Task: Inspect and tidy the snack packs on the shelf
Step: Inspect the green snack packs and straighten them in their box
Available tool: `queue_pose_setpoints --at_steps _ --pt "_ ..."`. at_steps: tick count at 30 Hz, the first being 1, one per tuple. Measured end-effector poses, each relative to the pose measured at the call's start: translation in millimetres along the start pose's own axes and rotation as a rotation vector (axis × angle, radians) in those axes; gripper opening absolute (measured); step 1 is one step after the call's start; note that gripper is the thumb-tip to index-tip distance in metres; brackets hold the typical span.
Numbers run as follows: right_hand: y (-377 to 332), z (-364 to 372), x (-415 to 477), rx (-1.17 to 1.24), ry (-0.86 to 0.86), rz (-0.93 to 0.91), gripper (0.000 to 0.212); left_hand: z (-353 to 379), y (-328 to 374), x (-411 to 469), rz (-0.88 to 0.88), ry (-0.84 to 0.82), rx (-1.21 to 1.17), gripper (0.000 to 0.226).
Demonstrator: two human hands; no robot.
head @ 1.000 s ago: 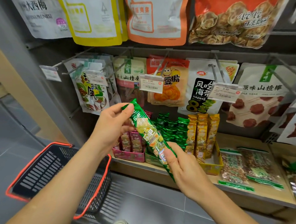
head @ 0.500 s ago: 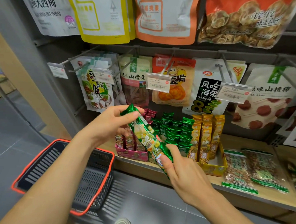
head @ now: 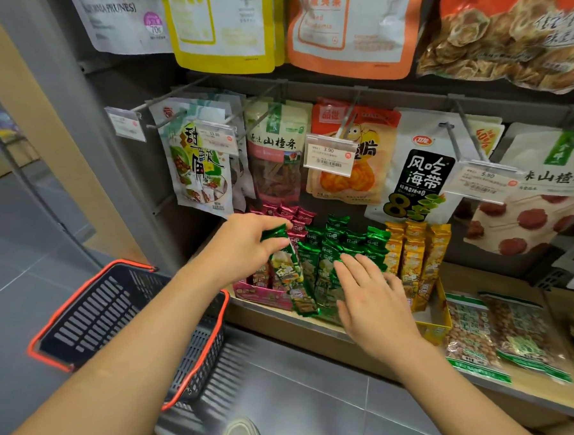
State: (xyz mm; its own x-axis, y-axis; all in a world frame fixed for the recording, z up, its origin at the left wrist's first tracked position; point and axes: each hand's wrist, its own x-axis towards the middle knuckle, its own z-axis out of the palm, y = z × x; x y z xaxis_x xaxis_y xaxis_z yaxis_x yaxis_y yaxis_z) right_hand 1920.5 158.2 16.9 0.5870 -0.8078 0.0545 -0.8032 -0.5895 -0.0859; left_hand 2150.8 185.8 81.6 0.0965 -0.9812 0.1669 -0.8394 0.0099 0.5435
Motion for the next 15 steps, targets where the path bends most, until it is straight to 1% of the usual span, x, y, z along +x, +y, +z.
queue_pose_setpoints --at_steps 3,6,10,15 --pt "2.4 11.6 4.5 -0.039 -0.1 0.012 0.06 7.9 5.5 0.7 0.073 0.04 -0.019 0.037" --pt "3.8 18.4 3.7 -0.041 -0.083 0.011 0.056 19.2 8.0 4.4 0.111 0.051 -0.033 0.039" --pt "12.2 16.3 4.6 -0.026 -0.026 -0.003 0.045 42.2 4.9 12.0 0.127 -0.015 -0.034 0.041" --pt "21.7 14.5 7.1 0.028 -0.052 0.001 0.046 78.6 -0.8 14.3 0.129 -0.129 0.041 0.046"
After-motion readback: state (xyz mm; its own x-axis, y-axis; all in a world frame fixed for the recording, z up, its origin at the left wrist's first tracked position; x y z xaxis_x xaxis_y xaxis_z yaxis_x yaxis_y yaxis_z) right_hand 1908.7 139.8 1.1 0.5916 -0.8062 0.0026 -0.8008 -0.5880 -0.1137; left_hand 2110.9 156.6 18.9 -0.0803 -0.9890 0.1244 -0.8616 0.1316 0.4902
